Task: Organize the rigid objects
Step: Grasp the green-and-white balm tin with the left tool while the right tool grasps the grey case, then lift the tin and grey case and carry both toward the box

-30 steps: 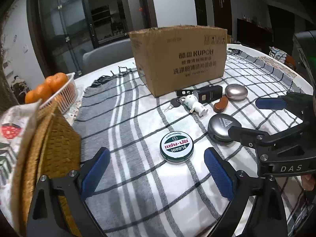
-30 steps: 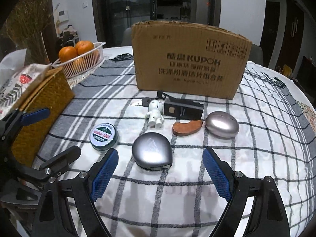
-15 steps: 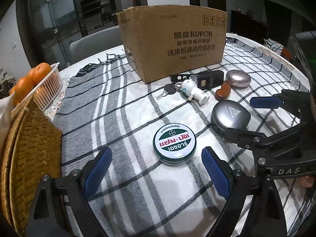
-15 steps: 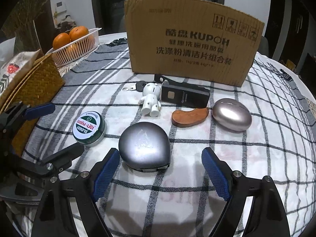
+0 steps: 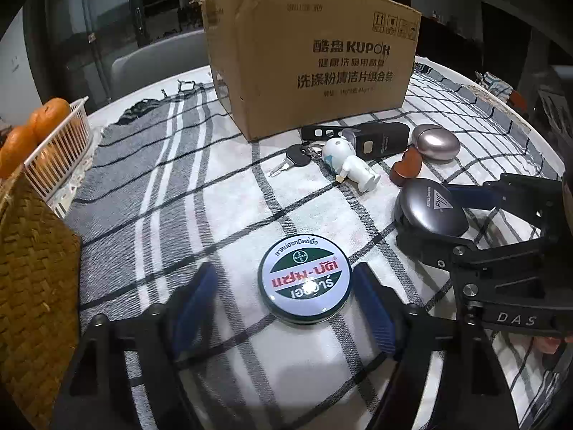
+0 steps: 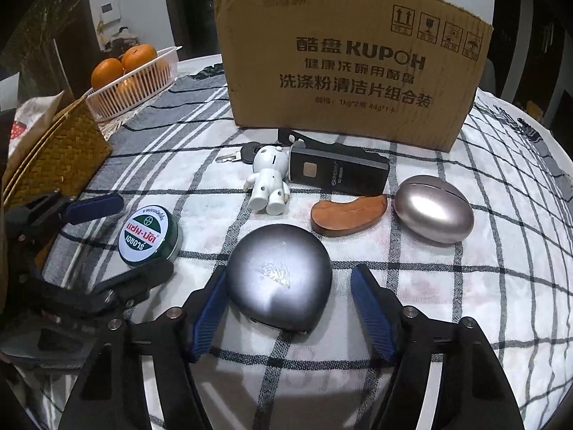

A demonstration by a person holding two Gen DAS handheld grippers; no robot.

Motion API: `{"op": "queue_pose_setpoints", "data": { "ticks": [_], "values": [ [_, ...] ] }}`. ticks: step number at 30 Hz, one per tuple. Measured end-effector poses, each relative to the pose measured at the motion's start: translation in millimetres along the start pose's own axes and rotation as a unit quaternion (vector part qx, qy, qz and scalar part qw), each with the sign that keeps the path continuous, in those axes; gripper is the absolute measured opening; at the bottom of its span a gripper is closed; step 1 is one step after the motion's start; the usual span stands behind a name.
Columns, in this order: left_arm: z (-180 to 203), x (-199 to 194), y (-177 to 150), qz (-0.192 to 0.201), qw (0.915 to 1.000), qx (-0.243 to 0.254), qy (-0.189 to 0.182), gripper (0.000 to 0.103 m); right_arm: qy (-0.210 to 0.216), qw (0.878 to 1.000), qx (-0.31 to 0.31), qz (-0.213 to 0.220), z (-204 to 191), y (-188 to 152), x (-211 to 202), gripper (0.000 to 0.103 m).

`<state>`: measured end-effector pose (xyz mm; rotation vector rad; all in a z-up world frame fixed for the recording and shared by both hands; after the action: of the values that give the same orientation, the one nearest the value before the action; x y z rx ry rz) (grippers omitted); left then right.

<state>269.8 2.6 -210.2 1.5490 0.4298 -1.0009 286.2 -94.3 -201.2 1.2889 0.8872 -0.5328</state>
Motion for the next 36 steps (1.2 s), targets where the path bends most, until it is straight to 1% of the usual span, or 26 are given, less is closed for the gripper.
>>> {"op": "queue_pose_setpoints", "data": {
  "ticks": [3,5,6,15,22,30,36],
  "values": [
    [2,0,1,0.0,0.9999,-0.011,-0.008,0.06,0.003,1.0,-0.003,0.004,-1,1,0,0.059],
    [3,-1,1,0.0,0.9998,-0.018,-0.011,0.052,0.006,1.0,-0.005,0.005,-2,2,-1,0.057],
    [3,-1,2,-0.001,0.9997,-0.023,-0.008,0.051,0.006,1.0,-0.006,0.006,-3,2,-1,0.057],
    [4,-7,1,-0.003,0.9976,-0.068,-0.009,0.051,0.023,1.0,0.011,0.001,0,0,-4,0.057],
    [8,-20,4,0.009,0.9965,-0.083,0.006,0.051,0.026,0.999,0.023,0.002,6,-2,-11,0.057],
    [11,-43,14,0.03,0.9932,-0.111,0.02,0.051,0.015,0.999,0.025,0.028,17,9,-35,0.057],
    [17,-64,29,0.052,0.9912,-0.117,0.033,0.051,0.007,0.998,0.027,0.055,26,19,-59,0.057]
  ]
}}
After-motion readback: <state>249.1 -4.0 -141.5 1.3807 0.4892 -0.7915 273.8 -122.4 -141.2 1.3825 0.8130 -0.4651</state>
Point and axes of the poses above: each gripper's, at about its wrist camera, not at the fingertips, and x roughly the way its jaws point, z to its right, y to its top, the point moved 9 cm from there along x, roughly the way its jaws point, and after that the axes turned 7 degrees about -x, right-handed, at the moved point
